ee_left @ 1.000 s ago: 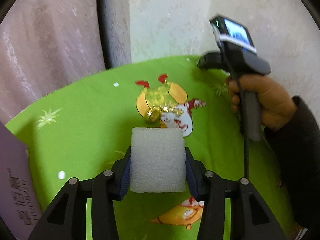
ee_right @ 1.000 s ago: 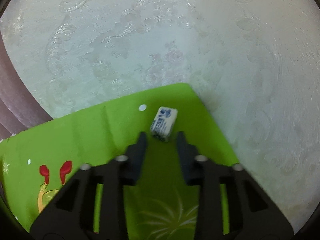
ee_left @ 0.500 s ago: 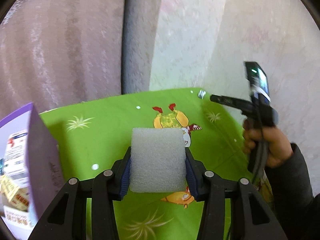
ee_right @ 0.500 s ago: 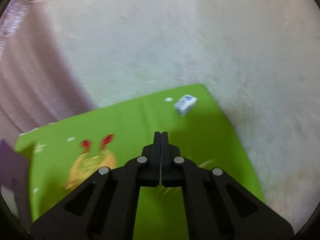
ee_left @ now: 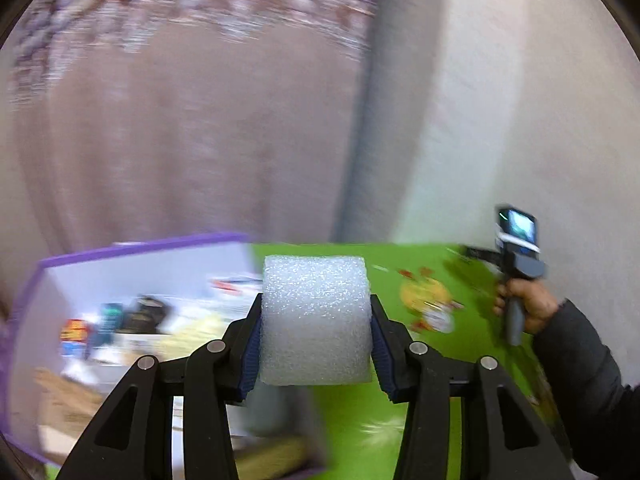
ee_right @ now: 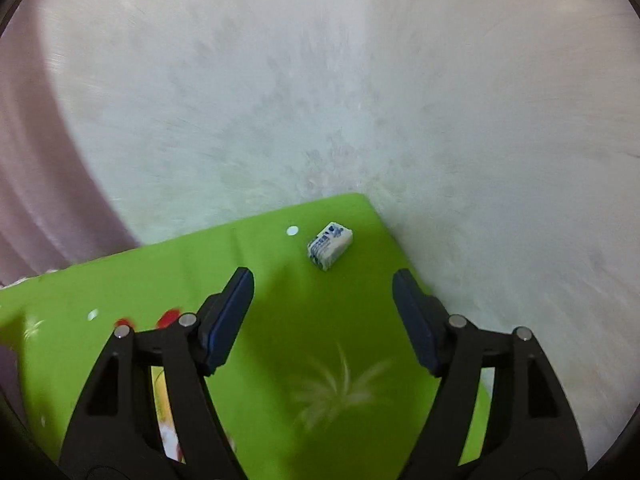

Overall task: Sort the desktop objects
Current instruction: 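Drop the foam block into the purple box with the left tool while the right tool grasps the packet, then grasp the gold wrapped candy with the left tool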

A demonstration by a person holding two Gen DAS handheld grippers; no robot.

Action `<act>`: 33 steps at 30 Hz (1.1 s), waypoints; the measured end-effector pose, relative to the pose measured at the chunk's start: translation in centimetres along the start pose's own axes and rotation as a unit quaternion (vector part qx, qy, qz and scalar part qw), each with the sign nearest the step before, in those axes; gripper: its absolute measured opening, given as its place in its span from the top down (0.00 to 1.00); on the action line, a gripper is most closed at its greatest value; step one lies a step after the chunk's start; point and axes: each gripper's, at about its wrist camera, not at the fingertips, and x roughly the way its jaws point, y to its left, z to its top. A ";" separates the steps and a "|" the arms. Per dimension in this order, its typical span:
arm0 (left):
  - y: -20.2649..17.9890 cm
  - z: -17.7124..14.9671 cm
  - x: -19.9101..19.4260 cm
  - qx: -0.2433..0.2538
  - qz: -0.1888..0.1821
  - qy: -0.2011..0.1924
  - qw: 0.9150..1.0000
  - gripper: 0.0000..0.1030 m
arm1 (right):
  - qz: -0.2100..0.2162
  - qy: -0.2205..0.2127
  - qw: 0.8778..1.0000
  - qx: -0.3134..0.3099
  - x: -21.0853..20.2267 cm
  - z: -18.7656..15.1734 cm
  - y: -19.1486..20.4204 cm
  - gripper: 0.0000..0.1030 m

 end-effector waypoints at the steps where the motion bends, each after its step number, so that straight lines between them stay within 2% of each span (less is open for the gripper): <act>1: 1.4 0.2 -0.1 -0.010 0.033 -0.003 0.999 0.54 | -0.018 0.008 1.000 0.001 1.0 0.3 0.2 0.27; 5: 5.8 -0.3 1.6 -0.055 0.107 0.029 0.992 0.54 | -0.048 0.034 0.998 0.009 4.0 0.9 0.0 0.28; 7: 7.6 -1.1 2.7 -0.080 0.134 0.049 0.987 0.54 | -0.048 0.033 0.998 0.005 4.4 1.0 0.1 0.32; 8: 8.3 -1.4 3.2 -0.090 0.144 0.057 0.984 0.51 | -0.045 0.032 0.998 0.004 4.4 1.2 0.1 0.36; 9: 8.7 -1.6 3.6 -0.099 0.153 0.065 0.981 0.43 | -0.042 0.032 0.999 0.000 4.5 1.3 0.2 0.49; 10: 8.8 -1.6 3.7 -0.103 0.158 0.066 0.980 0.39 | -0.037 0.034 0.999 -0.005 4.5 1.5 0.2 0.65; 13: 7.4 -1.1 3.6 -0.091 0.154 0.050 0.983 0.36 | -0.018 0.037 0.999 -0.012 4.1 1.3 0.2 0.67; 15: 5.0 -0.7 3.0 -0.070 0.139 0.032 0.987 0.36 | -0.007 0.033 0.999 -0.016 3.7 0.8 0.1 0.67; 17: 2.5 0.0 3.1 -0.045 0.103 0.021 0.993 0.36 | 0.009 0.035 0.999 -0.012 3.0 0.2 -0.3 0.67; 20: -2.8 0.5 4.3 0.012 0.036 0.022 0.999 0.36 | 0.031 0.035 0.999 -0.007 1.5 -1.2 -0.9 0.67; 22: -6.3 0.5 5.8 0.041 -0.013 0.032 0.999 0.36 | 0.044 0.035 0.998 -0.007 0.4 -2.3 -1.2 0.67; 24: -10.3 0.0 8.4 0.081 -0.054 0.047 0.994 0.36 | 0.059 0.033 0.998 -0.003 -1.2 -3.7 -1.9 0.67; 27: -14.5 -1.0 13.3 0.109 -0.100 0.096 0.984 0.38 | 0.088 0.026 0.996 0.011 -4.0 -5.6 -3.4 0.67; 29: -16.8 -1.9 17.5 0.131 -0.110 0.137 0.976 0.43 | 0.107 0.015 0.994 0.020 -6.5 -6.6 -4.5 0.67; 33: -18.4 -3.8 21.8 0.153 -0.110 0.169 0.967 0.48 | 0.133 -0.007 0.991 0.029 -10.1 -8.8 -4.9 0.67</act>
